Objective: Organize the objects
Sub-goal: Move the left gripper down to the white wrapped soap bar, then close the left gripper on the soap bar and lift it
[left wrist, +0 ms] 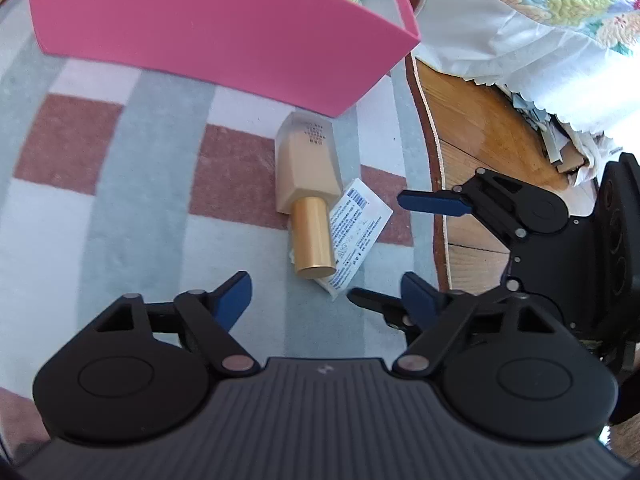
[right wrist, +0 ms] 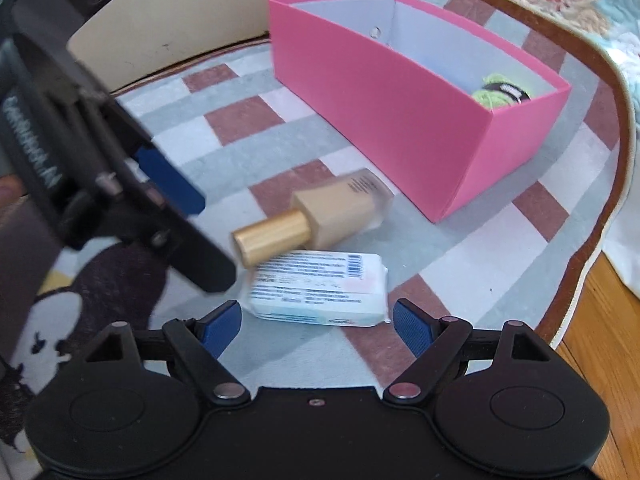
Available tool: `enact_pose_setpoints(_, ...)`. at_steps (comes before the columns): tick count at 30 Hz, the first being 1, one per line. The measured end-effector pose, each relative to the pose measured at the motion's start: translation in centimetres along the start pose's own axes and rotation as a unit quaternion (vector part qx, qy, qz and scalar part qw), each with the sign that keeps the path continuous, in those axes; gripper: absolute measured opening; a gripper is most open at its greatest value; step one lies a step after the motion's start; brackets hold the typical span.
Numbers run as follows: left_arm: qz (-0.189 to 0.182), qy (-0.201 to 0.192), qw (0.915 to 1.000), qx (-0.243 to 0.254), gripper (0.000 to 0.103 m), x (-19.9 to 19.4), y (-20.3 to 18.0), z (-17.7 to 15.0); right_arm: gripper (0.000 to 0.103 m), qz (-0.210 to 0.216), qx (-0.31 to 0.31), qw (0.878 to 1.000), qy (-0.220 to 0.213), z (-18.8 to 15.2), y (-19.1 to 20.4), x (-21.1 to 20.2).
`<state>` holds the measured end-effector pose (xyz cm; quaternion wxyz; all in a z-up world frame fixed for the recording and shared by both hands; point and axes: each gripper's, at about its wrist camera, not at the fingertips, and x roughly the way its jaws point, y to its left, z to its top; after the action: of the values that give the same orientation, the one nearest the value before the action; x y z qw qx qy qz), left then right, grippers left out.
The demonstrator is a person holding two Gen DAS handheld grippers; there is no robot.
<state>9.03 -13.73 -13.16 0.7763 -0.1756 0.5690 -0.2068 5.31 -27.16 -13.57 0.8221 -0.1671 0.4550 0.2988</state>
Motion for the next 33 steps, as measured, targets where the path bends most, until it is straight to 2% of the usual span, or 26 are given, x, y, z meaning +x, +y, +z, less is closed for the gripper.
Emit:
enact_pose_setpoints(4, -0.008, -0.002, 1.0000, 0.006, 0.056, 1.2, 0.1, 0.2, 0.087, 0.010, 0.006, 1.000, 0.004, -0.2, -0.7, 0.9)
enact_pose_setpoints(9, -0.039, -0.011, 0.9987, -0.029, 0.046, 2.2, 1.4, 0.1, 0.086, 0.012, 0.004, 1.000, 0.004, -0.8, 0.0, 1.8)
enact_pose_setpoints(11, -0.040, -0.007, 0.9989, -0.025, 0.042, 2.6, 1.4, 0.0, 0.087, 0.009, 0.008, 1.000, -0.002, -0.8, 0.4, 1.9)
enact_pose_setpoints(16, -0.059, -0.005, 0.9980, -0.020, 0.042, 2.8, 1.9, 0.4, 0.088, -0.003, 0.049, 0.999, -0.009, -0.9, 1.5, 1.8)
enact_pose_setpoints(22, -0.045, 0.012, 0.9988, -0.017, 0.042, 1.8, 2.5, -0.3, 0.088, 0.012, 0.093, 0.995, -0.016, -1.4, 3.0, 0.7)
enact_pose_setpoints(28, -0.059, 0.023, 0.9932, -0.098, 0.042, 0.0, 6.2, -1.0, 0.088, 0.039, 0.133, 0.990, -0.020, -1.4, 5.3, 0.6)
enact_pose_setpoints(31, -0.046, 0.017, 0.9932, -0.105, 0.041, -0.4, 7.1, -1.1, 0.088, 0.048, 0.149, 0.987, -0.026, -1.3, 6.2, 0.8)
enact_pose_setpoints(33, -0.045, 0.015, 0.9924, -0.113, 0.041, -0.4, 7.2, -1.1, 0.088, 0.037, 0.145, 0.988, -0.026, -1.1, 6.9, 0.9)
